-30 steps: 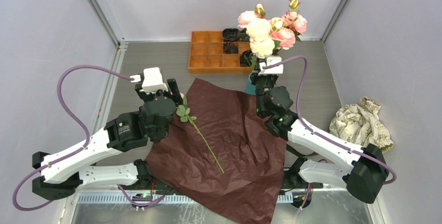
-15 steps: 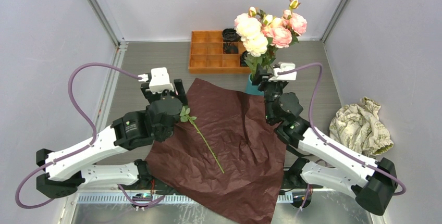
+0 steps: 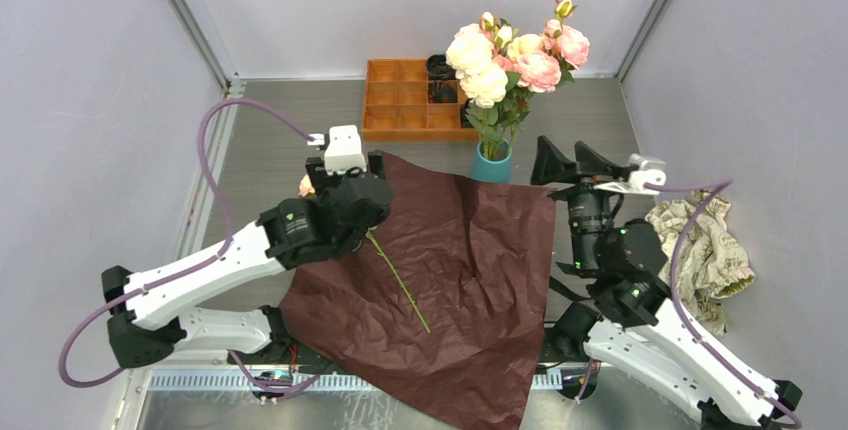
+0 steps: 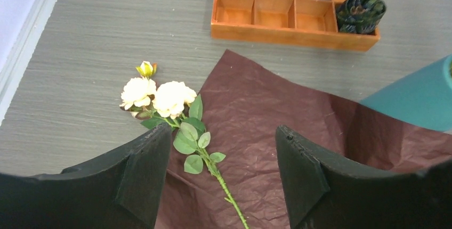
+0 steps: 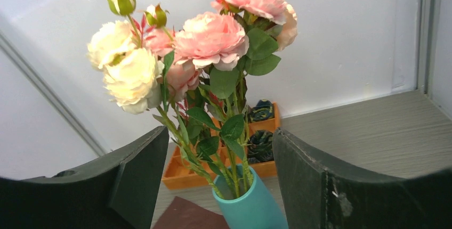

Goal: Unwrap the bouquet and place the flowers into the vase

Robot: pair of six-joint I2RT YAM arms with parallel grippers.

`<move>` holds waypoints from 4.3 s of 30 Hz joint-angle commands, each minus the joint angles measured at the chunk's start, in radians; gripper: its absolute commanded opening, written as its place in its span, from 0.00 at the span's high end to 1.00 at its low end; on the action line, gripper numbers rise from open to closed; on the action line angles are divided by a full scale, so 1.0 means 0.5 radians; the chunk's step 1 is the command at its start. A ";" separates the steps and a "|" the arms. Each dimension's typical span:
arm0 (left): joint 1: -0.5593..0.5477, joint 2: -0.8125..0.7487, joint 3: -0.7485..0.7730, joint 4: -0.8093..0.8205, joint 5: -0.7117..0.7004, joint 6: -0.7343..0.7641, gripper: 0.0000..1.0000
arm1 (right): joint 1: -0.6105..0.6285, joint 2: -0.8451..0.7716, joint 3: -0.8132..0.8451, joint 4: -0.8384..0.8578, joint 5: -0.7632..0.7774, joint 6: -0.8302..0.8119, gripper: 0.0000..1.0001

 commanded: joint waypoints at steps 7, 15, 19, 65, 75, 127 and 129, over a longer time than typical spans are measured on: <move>0.515 0.493 0.285 -0.831 0.529 -0.856 0.28 | -0.002 -0.273 0.097 -0.369 -0.109 0.216 0.22; 0.781 0.728 0.028 -0.590 1.010 -1.065 0.25 | -0.002 -0.277 0.076 -0.438 -0.130 0.278 0.22; 0.822 0.820 -0.042 -0.505 1.049 -1.094 0.25 | -0.002 -0.271 0.073 -0.473 -0.146 0.297 0.22; 1.149 1.176 -0.447 0.226 1.448 -0.979 0.51 | -0.002 -0.279 0.048 -0.627 -0.229 0.426 0.22; 1.147 1.073 -0.467 0.224 1.433 -0.952 0.96 | -0.002 -0.294 0.044 -0.639 -0.231 0.452 0.22; 0.164 0.962 1.346 2.269 2.001 1.118 1.00 | -0.002 -1.015 0.130 -1.181 -0.073 0.566 0.21; 0.117 1.000 1.339 2.347 2.040 1.158 1.00 | -0.003 -1.013 0.109 -1.152 -0.089 0.576 0.21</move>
